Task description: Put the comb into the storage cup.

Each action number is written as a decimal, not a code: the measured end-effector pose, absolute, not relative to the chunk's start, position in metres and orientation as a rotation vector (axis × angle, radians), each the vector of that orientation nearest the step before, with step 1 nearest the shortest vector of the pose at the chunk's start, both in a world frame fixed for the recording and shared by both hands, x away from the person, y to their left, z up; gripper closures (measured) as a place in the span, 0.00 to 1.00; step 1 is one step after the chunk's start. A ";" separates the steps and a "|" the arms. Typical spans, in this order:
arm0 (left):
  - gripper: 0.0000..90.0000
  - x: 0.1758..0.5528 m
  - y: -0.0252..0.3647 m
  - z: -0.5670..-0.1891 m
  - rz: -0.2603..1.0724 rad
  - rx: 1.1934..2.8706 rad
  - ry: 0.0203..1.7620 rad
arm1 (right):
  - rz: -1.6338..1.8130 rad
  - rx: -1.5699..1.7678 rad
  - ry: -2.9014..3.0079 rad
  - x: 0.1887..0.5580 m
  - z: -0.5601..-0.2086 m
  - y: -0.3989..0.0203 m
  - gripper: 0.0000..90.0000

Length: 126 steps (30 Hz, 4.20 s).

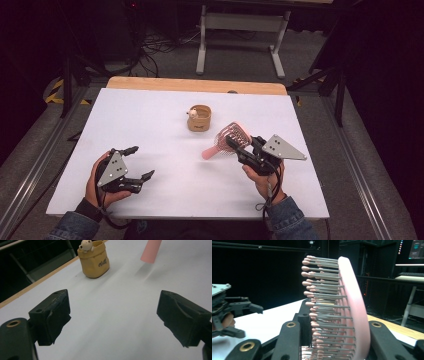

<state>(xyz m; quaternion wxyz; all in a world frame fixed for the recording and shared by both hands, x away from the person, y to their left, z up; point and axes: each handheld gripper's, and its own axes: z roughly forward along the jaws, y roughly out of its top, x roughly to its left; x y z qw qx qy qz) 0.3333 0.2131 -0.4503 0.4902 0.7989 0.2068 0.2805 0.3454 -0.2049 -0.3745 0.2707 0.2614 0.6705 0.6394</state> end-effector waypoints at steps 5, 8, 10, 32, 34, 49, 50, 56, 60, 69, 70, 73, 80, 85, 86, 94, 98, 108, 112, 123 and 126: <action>0.12 0.327 0.222 -0.453 0.666 1.924 0.530 | 1.704 0.727 1.794 0.351 -0.375 -0.209 0.70; 0.11 0.324 0.226 -0.454 0.664 1.923 0.528 | 1.701 0.733 1.785 0.353 -0.374 -0.209 0.70; 0.11 0.324 0.230 -0.454 0.655 1.907 0.537 | 1.699 0.741 1.776 0.355 -0.372 -0.210 0.70; 0.09 0.320 0.242 -0.459 0.678 1.915 0.566 | 1.666 0.725 1.687 0.376 -0.342 -0.203 0.70; 0.08 0.321 0.241 -0.460 0.680 1.917 0.565 | 1.664 0.722 1.679 0.377 -0.338 -0.203 0.70; 0.09 0.321 0.243 -0.458 0.687 1.912 0.565 | 1.643 0.729 1.638 0.389 -0.319 -0.202 0.70; 0.09 0.321 0.242 -0.458 0.688 1.913 0.564 | 1.640 0.728 1.635 0.390 -0.318 -0.202 0.70; 0.08 0.321 0.242 -0.459 0.686 1.917 0.562 | 1.629 0.731 1.619 0.399 -0.312 -0.198 0.70; 0.08 0.321 0.242 -0.458 0.685 1.914 0.562 | 1.632 0.734 1.608 0.404 -0.308 -0.193 0.70; 0.08 0.321 0.243 -0.458 0.680 1.904 0.557 | 1.617 0.735 1.618 0.416 -0.306 -0.174 0.70; 0.08 0.321 0.243 -0.458 0.681 1.908 0.557 | 1.610 0.731 1.622 0.417 -0.306 -0.173 0.70; 0.08 0.321 0.243 -0.458 0.678 1.903 0.558 | 1.609 0.736 1.617 0.421 -0.306 -0.169 0.70; 0.08 0.321 0.243 -0.458 0.675 1.904 0.557 | 1.611 0.767 1.593 0.432 -0.313 -0.162 0.70; 0.09 0.321 0.244 -0.458 0.674 1.898 0.560 | 1.599 0.813 1.587 0.442 -0.321 -0.159 0.70; 0.09 0.321 0.244 -0.458 0.672 1.898 0.560 | 1.597 0.822 1.585 0.443 -0.323 -0.158 0.70; 0.09 0.321 0.244 -0.458 0.668 1.905 0.557 | 1.584 0.873 1.576 0.453 -0.334 -0.155 0.70; 0.09 0.321 0.244 -0.458 0.665 1.902 0.554 | 1.578 0.886 1.581 0.457 -0.339 -0.152 0.70; 0.09 0.322 0.245 -0.459 0.661 1.902 0.551 | 1.566 0.917 1.603 0.463 -0.351 -0.145 0.70; 0.09 0.322 0.245 -0.459 0.660 1.905 0.550 | 1.570 0.919 1.608 0.464 -0.353 -0.143 0.70; 0.09 0.322 0.245 -0.459 0.659 1.905 0.548 | 1.571 0.964 1.616 0.470 -0.368 -0.141 0.70; 0.09 0.322 0.245 -0.459 0.661 1.907 0.547 | 1.574 0.971 1.617 0.471 -0.370 -0.141 0.70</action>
